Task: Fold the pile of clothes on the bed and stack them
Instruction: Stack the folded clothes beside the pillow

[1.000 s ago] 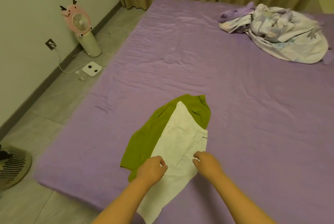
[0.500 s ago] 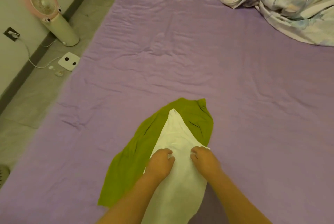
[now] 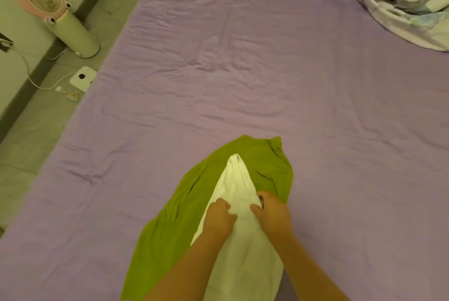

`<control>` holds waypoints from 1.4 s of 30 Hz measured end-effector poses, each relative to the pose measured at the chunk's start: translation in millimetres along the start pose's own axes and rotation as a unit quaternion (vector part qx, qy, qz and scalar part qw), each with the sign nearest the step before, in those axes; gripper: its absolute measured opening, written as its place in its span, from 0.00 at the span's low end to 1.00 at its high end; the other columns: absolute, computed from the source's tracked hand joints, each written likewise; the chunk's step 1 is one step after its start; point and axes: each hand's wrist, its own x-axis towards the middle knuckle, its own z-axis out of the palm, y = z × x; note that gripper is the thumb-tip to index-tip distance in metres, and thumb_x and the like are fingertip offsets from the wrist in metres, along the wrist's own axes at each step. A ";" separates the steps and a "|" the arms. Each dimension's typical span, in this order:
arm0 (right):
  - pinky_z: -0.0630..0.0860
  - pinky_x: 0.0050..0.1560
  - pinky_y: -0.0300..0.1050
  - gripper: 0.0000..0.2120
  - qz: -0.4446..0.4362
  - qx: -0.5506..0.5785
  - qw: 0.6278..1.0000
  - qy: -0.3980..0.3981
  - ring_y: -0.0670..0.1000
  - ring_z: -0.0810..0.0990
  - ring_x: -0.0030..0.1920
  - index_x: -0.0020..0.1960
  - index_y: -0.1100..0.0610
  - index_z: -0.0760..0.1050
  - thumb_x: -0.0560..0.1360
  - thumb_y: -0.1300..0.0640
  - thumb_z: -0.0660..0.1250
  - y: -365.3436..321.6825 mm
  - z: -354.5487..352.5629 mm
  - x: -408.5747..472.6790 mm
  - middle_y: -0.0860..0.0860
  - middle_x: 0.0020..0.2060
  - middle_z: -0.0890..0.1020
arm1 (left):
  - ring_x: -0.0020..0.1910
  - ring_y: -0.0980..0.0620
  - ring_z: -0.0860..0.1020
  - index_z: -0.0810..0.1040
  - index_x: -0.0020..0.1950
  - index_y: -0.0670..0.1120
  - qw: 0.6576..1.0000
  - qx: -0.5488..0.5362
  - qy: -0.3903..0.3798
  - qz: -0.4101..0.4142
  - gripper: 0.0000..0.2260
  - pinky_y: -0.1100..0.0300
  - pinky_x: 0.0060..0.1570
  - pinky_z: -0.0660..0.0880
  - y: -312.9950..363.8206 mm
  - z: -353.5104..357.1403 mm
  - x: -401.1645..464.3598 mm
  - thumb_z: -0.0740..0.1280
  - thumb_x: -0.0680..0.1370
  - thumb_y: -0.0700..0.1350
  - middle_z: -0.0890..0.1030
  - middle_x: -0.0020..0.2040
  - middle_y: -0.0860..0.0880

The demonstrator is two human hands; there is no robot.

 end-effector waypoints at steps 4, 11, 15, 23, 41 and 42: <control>0.64 0.41 0.40 0.07 -0.021 0.133 0.990 0.042 0.49 0.73 0.43 0.51 0.57 0.74 0.78 0.53 0.63 -0.7 -16.9 -15.1 0.53 0.46 0.77 | 0.42 0.54 0.73 0.73 0.36 0.50 0.995 -0.061 0.040 0.067 0.10 0.62 0.45 0.69 -1.7 -24.0 -20.5 0.71 0.75 0.42 0.74 0.38 0.54; 0.70 0.35 0.27 0.03 -0.077 0.326 0.938 0.090 0.36 0.77 0.37 0.46 0.51 0.76 0.75 0.56 0.69 -35.2 -77.9 -82.6 0.42 0.39 0.80 | 0.29 0.63 0.66 0.72 0.42 0.47 0.947 -0.262 0.054 0.180 0.07 0.73 0.30 0.65 14.4 -97.5 -93.2 0.65 0.78 0.39 0.67 0.31 0.54; 0.73 0.38 0.27 0.06 -0.131 0.425 0.890 0.099 0.34 0.79 0.41 0.46 0.53 0.76 0.73 0.62 0.71 -65.8 -113.1 -136.8 0.39 0.43 0.82 | 0.36 0.63 0.73 0.76 0.46 0.50 0.931 -0.283 0.034 0.229 0.03 0.74 0.35 0.69 31.6 -131.1 -145.2 0.65 0.79 0.46 0.76 0.38 0.56; 0.70 0.31 0.38 0.09 -0.214 0.496 0.835 0.106 0.46 0.71 0.31 0.37 0.53 0.72 0.70 0.58 0.72 -112.4 -187.9 -242.4 0.48 0.31 0.73 | 0.38 0.61 0.80 0.84 0.42 0.51 0.901 -0.238 -0.001 0.363 0.02 0.69 0.37 0.74 69.5 -211.0 -262.6 0.72 0.74 0.46 0.84 0.38 0.55; 0.82 0.42 0.45 0.11 -0.277 0.470 0.801 0.246 0.55 0.83 0.37 0.55 0.57 0.70 0.75 0.57 0.68 -126.1 -302.0 -391.0 0.56 0.42 0.80 | 0.35 0.56 0.79 0.81 0.45 0.43 0.826 -0.245 0.100 0.498 0.10 0.64 0.35 0.75 54.0 -354.2 -400.0 0.70 0.76 0.51 0.82 0.37 0.51; 0.82 0.44 0.44 0.12 -0.276 0.483 0.799 0.228 0.56 0.84 0.41 0.58 0.57 0.71 0.75 0.58 0.68 -124.1 -305.0 -397.1 0.57 0.44 0.81 | 0.35 0.55 0.79 0.82 0.44 0.43 0.827 -0.243 0.093 0.498 0.12 0.64 0.34 0.75 50.8 -358.3 -403.7 0.71 0.73 0.53 0.83 0.37 0.50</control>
